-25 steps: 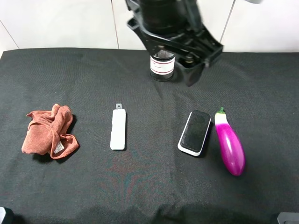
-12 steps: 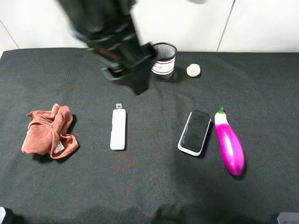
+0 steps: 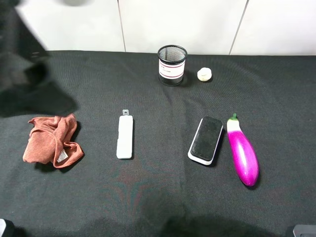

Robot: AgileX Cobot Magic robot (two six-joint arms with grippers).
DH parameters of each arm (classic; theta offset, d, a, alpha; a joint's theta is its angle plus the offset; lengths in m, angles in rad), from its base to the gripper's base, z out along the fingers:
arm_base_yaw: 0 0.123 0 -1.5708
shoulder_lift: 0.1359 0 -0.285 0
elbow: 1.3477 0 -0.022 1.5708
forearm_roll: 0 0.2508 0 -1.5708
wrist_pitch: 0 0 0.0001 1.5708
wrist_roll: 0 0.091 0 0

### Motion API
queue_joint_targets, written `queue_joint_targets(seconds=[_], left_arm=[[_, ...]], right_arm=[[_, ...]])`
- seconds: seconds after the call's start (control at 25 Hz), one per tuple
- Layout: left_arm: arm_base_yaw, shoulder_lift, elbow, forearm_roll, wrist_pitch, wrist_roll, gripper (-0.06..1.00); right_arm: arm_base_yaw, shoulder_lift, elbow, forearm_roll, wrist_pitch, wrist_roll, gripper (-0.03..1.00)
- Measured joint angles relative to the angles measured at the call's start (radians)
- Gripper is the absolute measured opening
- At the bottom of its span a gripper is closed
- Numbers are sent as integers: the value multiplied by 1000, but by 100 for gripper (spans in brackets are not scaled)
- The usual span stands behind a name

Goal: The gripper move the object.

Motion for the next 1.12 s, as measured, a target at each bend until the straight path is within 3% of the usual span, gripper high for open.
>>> queue_joint_targets(seconds=[0.52, 0.8, 1.12], left_arm=[[20, -435, 229, -2, 0, 1, 91], [147, -616, 333, -2, 0, 2, 91], [359, -809, 454, -2, -3, 2, 91]], right_arm=[[0, 0, 0, 0, 0, 0, 69], [0, 0, 0, 0, 0, 0, 69], [0, 0, 0, 0, 0, 0, 69]])
